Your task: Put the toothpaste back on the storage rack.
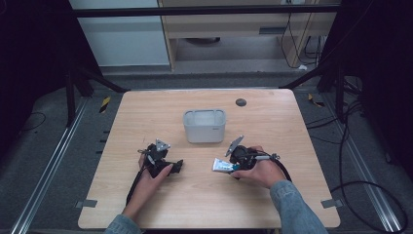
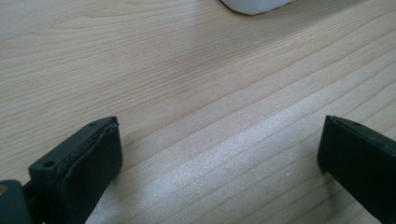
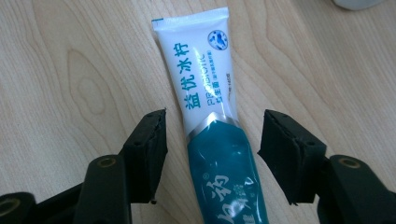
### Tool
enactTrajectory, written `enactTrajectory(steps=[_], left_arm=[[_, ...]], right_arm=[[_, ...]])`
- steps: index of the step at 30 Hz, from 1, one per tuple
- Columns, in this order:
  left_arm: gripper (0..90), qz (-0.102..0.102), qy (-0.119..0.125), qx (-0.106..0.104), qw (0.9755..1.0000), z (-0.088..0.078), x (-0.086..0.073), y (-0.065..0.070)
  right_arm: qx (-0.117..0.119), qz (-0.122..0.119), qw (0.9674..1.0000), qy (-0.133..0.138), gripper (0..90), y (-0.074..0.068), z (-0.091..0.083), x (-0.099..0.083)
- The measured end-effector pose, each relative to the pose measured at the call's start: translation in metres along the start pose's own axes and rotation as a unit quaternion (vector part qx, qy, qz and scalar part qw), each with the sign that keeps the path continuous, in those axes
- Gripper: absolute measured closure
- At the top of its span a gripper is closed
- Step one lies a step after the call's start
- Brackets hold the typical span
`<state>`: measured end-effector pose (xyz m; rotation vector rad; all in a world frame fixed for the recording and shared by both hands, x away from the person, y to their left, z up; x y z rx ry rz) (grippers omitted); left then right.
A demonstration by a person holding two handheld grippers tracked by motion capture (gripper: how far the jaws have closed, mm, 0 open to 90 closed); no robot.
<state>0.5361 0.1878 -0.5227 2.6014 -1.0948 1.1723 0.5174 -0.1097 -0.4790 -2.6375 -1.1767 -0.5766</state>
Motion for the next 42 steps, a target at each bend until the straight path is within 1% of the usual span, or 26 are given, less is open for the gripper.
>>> enactTrajectory(steps=[3, 9, 10, 12, 14, 16, 19, 20, 22, 23, 26, 30, 40, 42], left_arm=[[0.0, 0.0, 0.0, 0.0, 1.0, 0.0, 0.0, 0.0], [0.0, 0.0, 0.0, 0.0, 1.0, 0.0, 0.0, 0.0], [0.0, 0.0, 0.0, 0.0, 1.0, 0.0, 0.0, 0.0], [0.0, 0.0, 0.0, 0.0, 1.0, 0.0, 0.0, 0.0], [0.0, 0.0, 0.0, 0.0, 1.0, 0.0, 0.0, 0.0], [0.0, 0.0, 0.0, 0.0, 1.0, 0.0, 0.0, 0.0], [0.0, 0.0, 0.0, 0.0, 1.0, 0.0, 0.0, 0.0], [0.0, 0.0, 0.0, 0.0, 1.0, 0.0, 0.0, 0.0], [0.0, 0.0, 0.0, 0.0, 1.0, 0.0, 0.0, 0.0], [0.0, 0.0, 0.0, 0.0, 1.0, 0.0, 0.0, 0.0], [0.0, 0.0, 0.0, 0.0, 1.0, 0.0, 0.0, 0.0], [0.0, 0.0, 0.0, 0.0, 1.0, 0.0, 0.0, 0.0], [0.0, 0.0, 0.0, 0.0, 1.0, 0.0, 0.0, 0.0], [0.0, 0.0, 0.0, 0.0, 1.0, 0.0, 0.0, 0.0]], right_arm=[[0.001, -0.004, 1.0, -0.006, 43.4, 0.002, 0.002, 0.0], [0.006, -0.001, 0.9999, -0.013, 46.3, 0.005, 0.006, 0.002], [0.009, -0.005, 0.9998, -0.018, 46.9, 0.006, 0.007, 0.002], [0.011, -0.001, 0.9997, -0.023, 48.2, 0.006, 0.009, 0.002], [0.011, -0.005, 0.9997, -0.023, 48.6, 0.007, 0.009, 0.002], [0.015, -0.001, 0.9995, -0.027, 49.4, 0.008, 0.011, 0.002], [0.02, -0.002, 0.9994, -0.028, 50.4, 0.009, 0.011, 0.002], [0.018, -0.009, 0.9993, -0.03, 51.7, 0.01, 0.011, 0.003], [0.018, -0.01, 0.9992, -0.033, 52.0, 0.009, 0.011, 0.004], [0.017, -0.018, 0.999, -0.038, 52.5, 0.008, 0.011, 0.007], [0.019, -0.021, 0.9986, -0.045, 53.0, 0.008, 0.012, 0.009], [0.018, -0.027, 0.9983, -0.049, 53.6, 0.008, 0.013, 0.01], [0.025, -0.025, 0.9981, -0.051, 54.2, 0.01, 0.016, 0.01], [0.025, -0.028, 0.998, -0.051, 54.6, 0.01, 0.016, 0.01]])
Point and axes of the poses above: each handheld gripper's, and its own axes: z roughly forward along the jaws, x roughly out of its top, y roughly to its right, the point moved 2 cm from there along z, roughly forward along the jaws, and after that the axes turned 15 degrees about z, right-handed, at the moved point
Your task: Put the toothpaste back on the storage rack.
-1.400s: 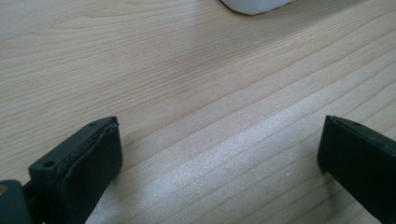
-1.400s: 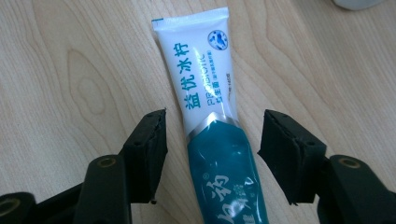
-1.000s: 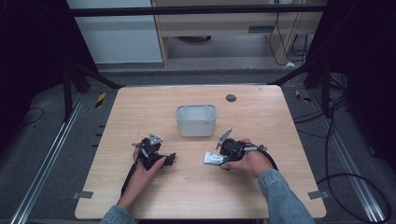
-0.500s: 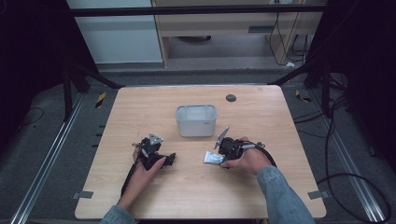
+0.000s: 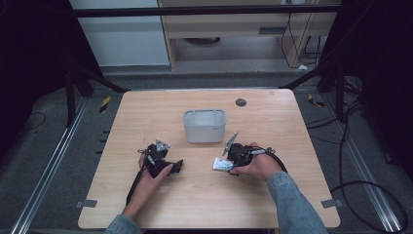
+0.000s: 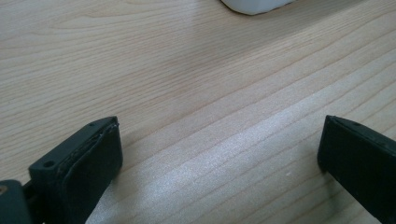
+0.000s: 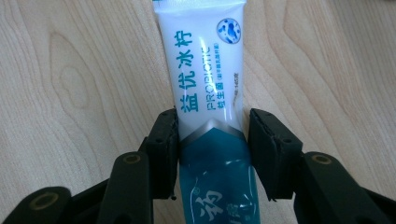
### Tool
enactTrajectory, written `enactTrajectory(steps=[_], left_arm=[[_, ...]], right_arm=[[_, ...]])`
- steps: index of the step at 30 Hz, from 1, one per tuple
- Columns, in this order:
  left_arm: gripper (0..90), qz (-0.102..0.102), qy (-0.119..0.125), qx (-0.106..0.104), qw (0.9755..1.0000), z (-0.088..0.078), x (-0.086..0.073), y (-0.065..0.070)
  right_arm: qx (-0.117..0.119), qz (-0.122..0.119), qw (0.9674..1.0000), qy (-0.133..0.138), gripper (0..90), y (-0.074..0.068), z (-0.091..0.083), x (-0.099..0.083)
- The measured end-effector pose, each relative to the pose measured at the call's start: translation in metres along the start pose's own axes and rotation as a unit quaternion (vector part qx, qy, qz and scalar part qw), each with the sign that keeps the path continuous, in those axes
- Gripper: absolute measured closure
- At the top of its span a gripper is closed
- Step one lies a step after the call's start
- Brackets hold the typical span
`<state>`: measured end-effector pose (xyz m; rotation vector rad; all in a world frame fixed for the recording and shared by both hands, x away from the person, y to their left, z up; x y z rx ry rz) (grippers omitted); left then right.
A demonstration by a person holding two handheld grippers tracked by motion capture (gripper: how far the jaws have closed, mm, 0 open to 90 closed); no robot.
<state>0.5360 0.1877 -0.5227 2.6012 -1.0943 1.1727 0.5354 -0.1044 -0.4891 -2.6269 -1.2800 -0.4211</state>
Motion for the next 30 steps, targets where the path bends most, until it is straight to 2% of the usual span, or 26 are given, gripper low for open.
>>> enactTrajectory(steps=[13, 18, 20, 26, 30], left_arm=[[0.0, 0.0, 0.0, 0.0, 1.0, 0.0, 0.0, 0.0], [0.0, 0.0, 0.0, 0.0, 1.0, 0.0, 0.0, 0.0], [0.0, 0.0, 0.0, 0.0, 1.0, 0.0, 0.0, 0.0], [0.0, 0.0, 0.0, 0.0, 1.0, 0.0, 0.0, 0.0], [0.0, 0.0, -0.001, 0.0, 1.0, 0.0, 0.0, 0.0]], right_arm=[[0.001, -0.013, 0.9997, -0.019, 61.3, -0.003, -0.001, 0.003], [0.003, -0.003, 0.9999, -0.015, 65.2, -0.003, -0.002, 0.002], [0.003, 0.01, 0.9999, -0.008, 69.9, -0.003, -0.005, 0.001], [0.005, 0.03, 0.9995, -0.001, 76.0, -0.001, -0.009, 0.001], [0.003, 0.036, 0.9993, -0.002, 77.3, -0.002, -0.011, 0.001]])
Point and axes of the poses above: each handheld gripper's, and its own axes: z roughly forward along the jaws, x roughly out of its top, y roughly to its right, the point moved 2 cm from there along z, roughly forward along the jaws, and after that the axes turned 15 degrees about z, right-handed, at the moved point
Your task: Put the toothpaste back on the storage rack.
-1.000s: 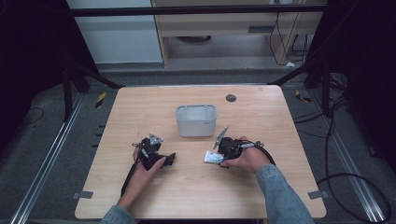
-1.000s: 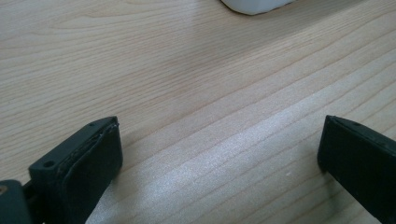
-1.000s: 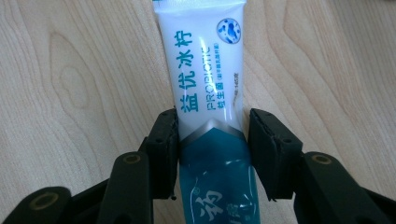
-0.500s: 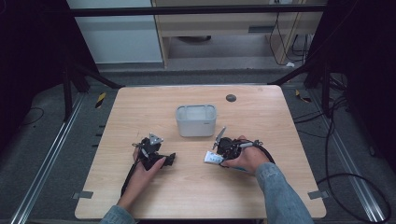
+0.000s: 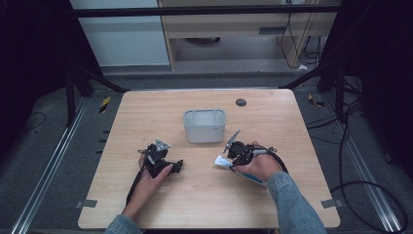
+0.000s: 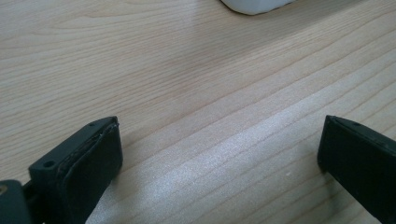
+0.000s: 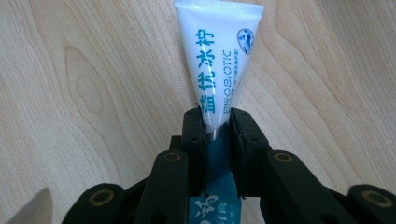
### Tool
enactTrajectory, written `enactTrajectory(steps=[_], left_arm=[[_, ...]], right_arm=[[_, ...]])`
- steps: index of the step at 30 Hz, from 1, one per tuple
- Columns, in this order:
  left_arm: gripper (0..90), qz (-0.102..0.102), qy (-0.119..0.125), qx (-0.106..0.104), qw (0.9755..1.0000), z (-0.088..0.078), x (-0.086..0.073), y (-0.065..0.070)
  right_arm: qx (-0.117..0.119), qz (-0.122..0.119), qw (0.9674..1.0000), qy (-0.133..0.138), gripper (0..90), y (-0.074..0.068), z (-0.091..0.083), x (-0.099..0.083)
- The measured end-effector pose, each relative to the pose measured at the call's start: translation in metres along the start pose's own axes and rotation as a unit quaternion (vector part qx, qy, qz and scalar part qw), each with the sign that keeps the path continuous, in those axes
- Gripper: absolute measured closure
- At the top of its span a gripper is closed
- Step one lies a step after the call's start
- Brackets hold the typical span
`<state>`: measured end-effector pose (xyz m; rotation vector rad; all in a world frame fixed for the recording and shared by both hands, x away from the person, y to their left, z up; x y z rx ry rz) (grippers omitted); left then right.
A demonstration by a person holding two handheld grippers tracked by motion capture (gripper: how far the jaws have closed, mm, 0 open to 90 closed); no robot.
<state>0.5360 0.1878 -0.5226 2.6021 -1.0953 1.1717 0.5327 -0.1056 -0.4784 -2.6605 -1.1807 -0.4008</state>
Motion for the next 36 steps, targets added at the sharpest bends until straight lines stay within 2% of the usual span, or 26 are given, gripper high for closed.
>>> enactTrajectory(steps=[7, 14, 20, 23, 25, 30, 36], left_arm=[[0.0, 0.0, 0.001, -0.001, 1.0, 0.0, 0.0, 0.0], [0.0, 0.0, 0.001, -0.001, 1.0, 0.0, 0.0, 0.0], [0.0, 0.0, 0.001, -0.001, 1.0, 0.0, 0.0, 0.0], [0.0, 0.0, 0.001, -0.001, 1.0, 0.0, 0.0, 0.0], [0.0, 0.0, 0.001, -0.001, 1.0, 0.0, 0.0, 0.0], [0.0, 0.0, 0.001, -0.001, 1.0, 0.0, 0.0, 0.0], [0.0, 0.0, 0.001, -0.001, 1.0, 0.0, 0.0, 0.0]], right_arm=[[-0.005, 0.016, 0.9997, 0.016, 79.0, -0.002, -0.009, -0.001], [-0.011, 0.034, 0.9985, 0.041, 79.3, 0.004, -0.031, -0.001], [-0.025, 0.055, 0.9944, 0.087, 79.8, 0.01, -0.06, -0.002], [-0.025, 0.061, 0.9929, 0.099, 80.1, 0.011, -0.067, -0.002], [-0.026, 0.066, 0.9908, 0.115, 80.4, 0.013, -0.077, -0.002], [-0.036, 0.073, 0.9882, 0.13, 81.1, 0.017, -0.088, -0.001], [-0.038, 0.079, 0.9863, 0.14, 81.8, 0.018, -0.093, -0.002]])
Point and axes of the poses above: each handheld gripper's, and its own axes: z roughly forward along the jaws, x roughly out of its top, y roughly to its right, the point moved 2 cm from there along z, roughly forward along the jaws, and after that the axes turned 15 degrees about z, right-handed, at the moved point
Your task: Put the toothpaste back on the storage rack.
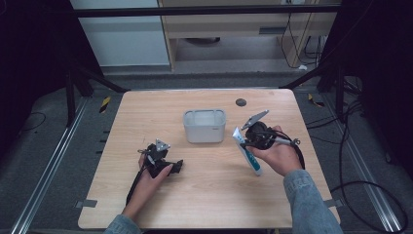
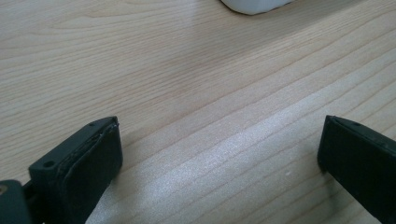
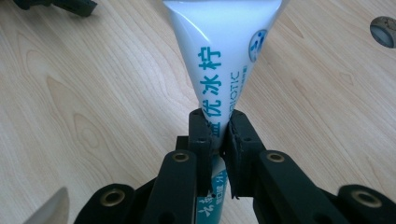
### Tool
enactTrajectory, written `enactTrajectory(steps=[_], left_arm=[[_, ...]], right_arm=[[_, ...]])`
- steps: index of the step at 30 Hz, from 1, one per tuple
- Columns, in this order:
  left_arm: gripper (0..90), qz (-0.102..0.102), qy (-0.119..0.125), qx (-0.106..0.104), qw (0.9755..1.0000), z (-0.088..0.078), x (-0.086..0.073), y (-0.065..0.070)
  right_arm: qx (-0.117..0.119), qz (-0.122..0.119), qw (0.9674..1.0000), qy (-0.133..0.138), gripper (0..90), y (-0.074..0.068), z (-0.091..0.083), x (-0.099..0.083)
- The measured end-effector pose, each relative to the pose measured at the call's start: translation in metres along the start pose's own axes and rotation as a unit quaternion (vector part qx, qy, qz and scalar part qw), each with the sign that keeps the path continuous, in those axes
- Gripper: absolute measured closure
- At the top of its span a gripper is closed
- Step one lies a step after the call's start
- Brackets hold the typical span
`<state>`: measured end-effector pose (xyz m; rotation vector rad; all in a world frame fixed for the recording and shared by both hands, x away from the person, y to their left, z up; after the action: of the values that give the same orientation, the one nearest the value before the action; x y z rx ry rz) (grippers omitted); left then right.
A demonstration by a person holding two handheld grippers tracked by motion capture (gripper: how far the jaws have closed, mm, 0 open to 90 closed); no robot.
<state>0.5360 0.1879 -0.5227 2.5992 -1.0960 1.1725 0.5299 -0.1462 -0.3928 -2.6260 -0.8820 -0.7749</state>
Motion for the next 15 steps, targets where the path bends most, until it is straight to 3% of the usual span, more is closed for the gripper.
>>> enactTrajectory(steps=[15], left_arm=[[0.0, -0.001, 0.001, 0.0, 1.0, 0.0, 0.0, 0.0]], right_arm=[[0.0, 0.013, 0.9994, 0.032, 83.2, 0.005, -0.021, 0.003]])
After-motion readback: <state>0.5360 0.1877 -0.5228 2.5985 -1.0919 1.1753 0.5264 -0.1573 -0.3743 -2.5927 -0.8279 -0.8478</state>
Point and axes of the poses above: each handheld gripper's, and its own axes: z roughly forward along the jaws, x roughly out of its top, y roughly to its right, the point moved 2 cm from there along z, roughly forward along the jaws, and after that the axes turned 15 degrees about z, right-handed, at the moved point
